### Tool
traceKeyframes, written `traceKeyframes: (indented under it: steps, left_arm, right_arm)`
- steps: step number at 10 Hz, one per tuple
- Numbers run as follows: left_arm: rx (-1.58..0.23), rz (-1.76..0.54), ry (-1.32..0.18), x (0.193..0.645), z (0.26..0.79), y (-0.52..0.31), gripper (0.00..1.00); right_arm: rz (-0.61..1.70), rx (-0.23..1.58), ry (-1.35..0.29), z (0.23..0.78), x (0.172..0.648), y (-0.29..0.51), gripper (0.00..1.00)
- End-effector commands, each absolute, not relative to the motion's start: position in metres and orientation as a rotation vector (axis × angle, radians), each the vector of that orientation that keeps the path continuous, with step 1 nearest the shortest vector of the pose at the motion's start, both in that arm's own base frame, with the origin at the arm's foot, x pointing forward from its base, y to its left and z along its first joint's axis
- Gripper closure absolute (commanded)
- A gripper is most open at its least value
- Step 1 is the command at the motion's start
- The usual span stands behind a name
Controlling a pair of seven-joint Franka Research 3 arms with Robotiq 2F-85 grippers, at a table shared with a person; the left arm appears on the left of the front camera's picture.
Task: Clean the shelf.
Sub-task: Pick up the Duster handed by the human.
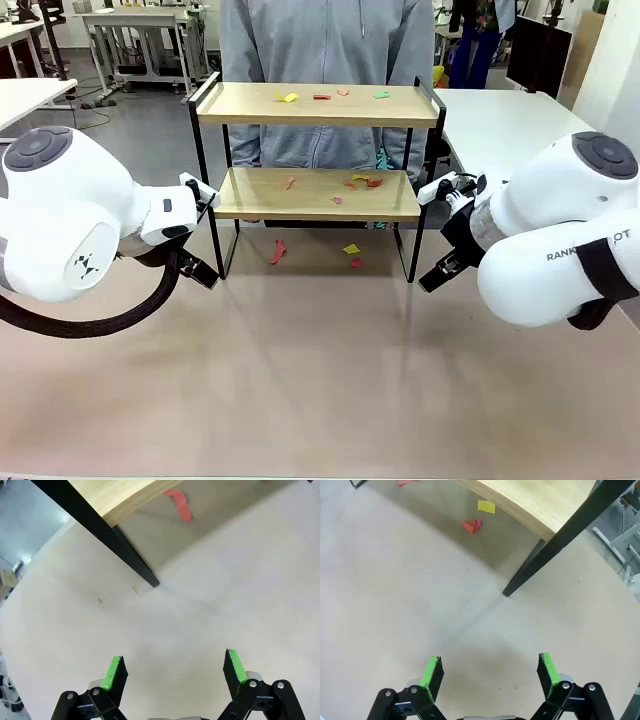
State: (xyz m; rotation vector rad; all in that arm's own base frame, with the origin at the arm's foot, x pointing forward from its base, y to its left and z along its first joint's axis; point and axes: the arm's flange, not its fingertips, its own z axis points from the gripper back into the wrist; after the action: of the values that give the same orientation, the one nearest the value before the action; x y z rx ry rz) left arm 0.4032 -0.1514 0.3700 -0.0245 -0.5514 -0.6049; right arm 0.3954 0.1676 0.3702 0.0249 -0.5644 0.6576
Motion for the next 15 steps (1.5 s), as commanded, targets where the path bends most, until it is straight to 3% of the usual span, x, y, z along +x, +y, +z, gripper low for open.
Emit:
traceKeyframes:
  steps: [1, 10, 15]
  left_arm:
    - [-0.024, -0.605, -0.552, 0.403, 0.37, -0.151, 0.0]
    - [-0.025, -0.605, -0.551, 0.403, 0.37, -0.151, 0.0]
    - [-0.319, -0.777, -0.436, 0.443, 0.464, -0.092, 0.0]
  right_arm:
    - [0.658, 0.025, -0.565, 0.37, 0.395, 0.168, 0.0]
    - [0.658, 0.024, -0.564, 0.37, 0.395, 0.168, 0.0]
    - [0.642, 0.188, -0.634, 0.482, 0.448, 0.109, 0.0]
